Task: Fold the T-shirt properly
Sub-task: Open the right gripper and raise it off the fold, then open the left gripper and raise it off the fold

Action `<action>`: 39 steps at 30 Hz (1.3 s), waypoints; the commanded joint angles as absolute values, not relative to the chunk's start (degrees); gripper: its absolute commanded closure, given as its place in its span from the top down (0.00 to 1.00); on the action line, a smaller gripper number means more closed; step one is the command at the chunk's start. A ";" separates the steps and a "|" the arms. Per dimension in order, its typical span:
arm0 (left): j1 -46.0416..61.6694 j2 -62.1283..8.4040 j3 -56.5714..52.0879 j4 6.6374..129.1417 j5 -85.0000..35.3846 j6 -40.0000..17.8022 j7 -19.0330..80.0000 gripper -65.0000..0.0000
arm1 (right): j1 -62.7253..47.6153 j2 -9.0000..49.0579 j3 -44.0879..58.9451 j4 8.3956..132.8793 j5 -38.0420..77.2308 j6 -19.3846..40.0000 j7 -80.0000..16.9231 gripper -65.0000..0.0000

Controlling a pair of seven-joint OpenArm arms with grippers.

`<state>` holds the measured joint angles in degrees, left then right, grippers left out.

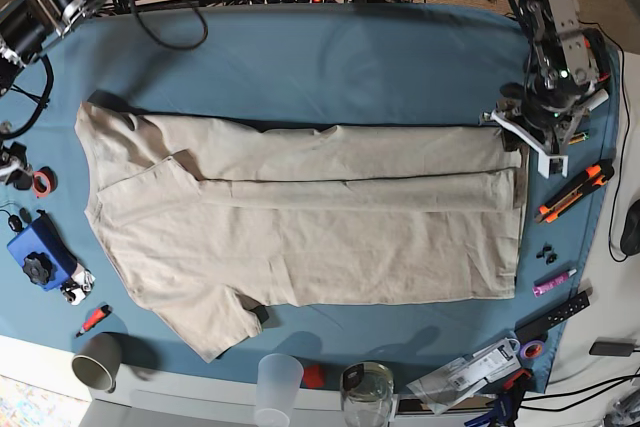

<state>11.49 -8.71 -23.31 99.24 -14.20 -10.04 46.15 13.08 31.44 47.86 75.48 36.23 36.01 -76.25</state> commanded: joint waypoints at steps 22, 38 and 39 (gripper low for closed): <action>5.52 -10.11 -23.38 103.39 -13.72 -12.08 48.90 0.40 | 12.38 33.95 48.80 76.62 41.15 37.65 -75.35 0.24; 4.73 -10.24 -23.38 103.42 -14.17 -13.56 49.74 0.40 | 12.36 33.80 48.75 76.60 41.15 37.65 -74.83 0.24; 4.73 -10.24 -23.38 103.44 -14.20 -13.56 49.74 0.40 | 12.38 33.80 48.53 76.42 41.15 37.65 -74.70 0.24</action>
